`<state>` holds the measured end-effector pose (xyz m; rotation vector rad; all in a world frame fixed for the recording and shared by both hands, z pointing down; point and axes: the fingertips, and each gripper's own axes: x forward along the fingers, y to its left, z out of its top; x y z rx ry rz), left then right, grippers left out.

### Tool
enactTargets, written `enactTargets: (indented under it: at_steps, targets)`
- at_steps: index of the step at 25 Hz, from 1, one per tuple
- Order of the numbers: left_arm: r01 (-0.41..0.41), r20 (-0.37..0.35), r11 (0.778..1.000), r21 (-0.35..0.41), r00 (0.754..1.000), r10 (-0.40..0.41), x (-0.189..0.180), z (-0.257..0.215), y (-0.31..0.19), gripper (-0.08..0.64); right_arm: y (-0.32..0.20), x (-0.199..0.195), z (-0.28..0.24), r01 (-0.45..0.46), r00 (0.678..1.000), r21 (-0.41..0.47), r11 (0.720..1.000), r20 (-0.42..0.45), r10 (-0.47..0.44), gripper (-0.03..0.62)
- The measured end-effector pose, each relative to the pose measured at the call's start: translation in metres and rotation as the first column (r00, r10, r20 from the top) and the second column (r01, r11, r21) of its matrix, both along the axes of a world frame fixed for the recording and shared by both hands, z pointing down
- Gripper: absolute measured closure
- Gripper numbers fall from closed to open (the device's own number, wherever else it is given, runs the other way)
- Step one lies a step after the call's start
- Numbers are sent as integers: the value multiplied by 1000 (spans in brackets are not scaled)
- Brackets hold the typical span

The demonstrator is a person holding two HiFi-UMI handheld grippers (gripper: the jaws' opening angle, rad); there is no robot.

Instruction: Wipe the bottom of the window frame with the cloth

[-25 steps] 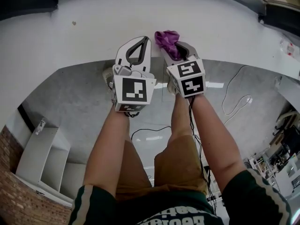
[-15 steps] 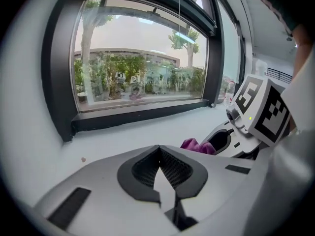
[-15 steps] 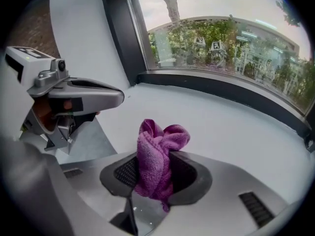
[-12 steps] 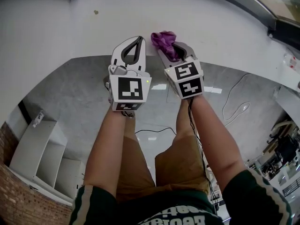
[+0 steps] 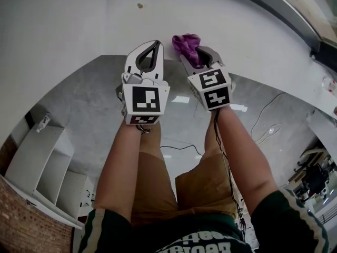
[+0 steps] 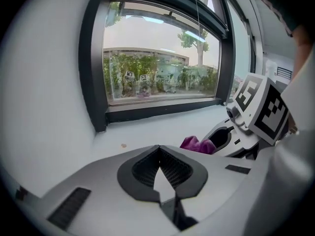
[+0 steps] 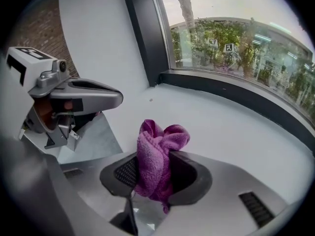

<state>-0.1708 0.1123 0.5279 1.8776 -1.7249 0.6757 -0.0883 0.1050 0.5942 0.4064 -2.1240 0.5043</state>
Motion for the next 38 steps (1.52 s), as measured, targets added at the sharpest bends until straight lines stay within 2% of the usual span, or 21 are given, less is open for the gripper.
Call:
enactTargets:
  at_steps: [11,19,23,28,31,35,38]
  targets:
    - [154,30,987,-34,988,-153,-72,2,42,551,33,-77,0,115,993,-10,993,40,-114,433]
    - [195,52,980,-38,980,-193,-105,-3,63,551,46,-119,-2,193,978,-34,981,83,-189,433]
    - [196,75,980,-32,978,-193,-115,-11,70,551,57,-143,-4,258,962,-44,965,107,-253,433]
    - [230,62,973,-27,972,-228,-122,-13,75,551,63,-165,-4,311,945,-68,948,131,-300,434]
    - [260,51,965,-35,965,-258,-128,-12,81,551,71,-178,-3,362,927,-92,928,144,-347,433]
    - [259,53,965,-46,965,-256,-130,-10,80,551,76,-188,-4,434,895,-120,893,167,-413,433]
    - [261,50,964,-56,965,-259,-126,-7,77,551,76,-185,-5,455,885,-137,880,178,-430,433]
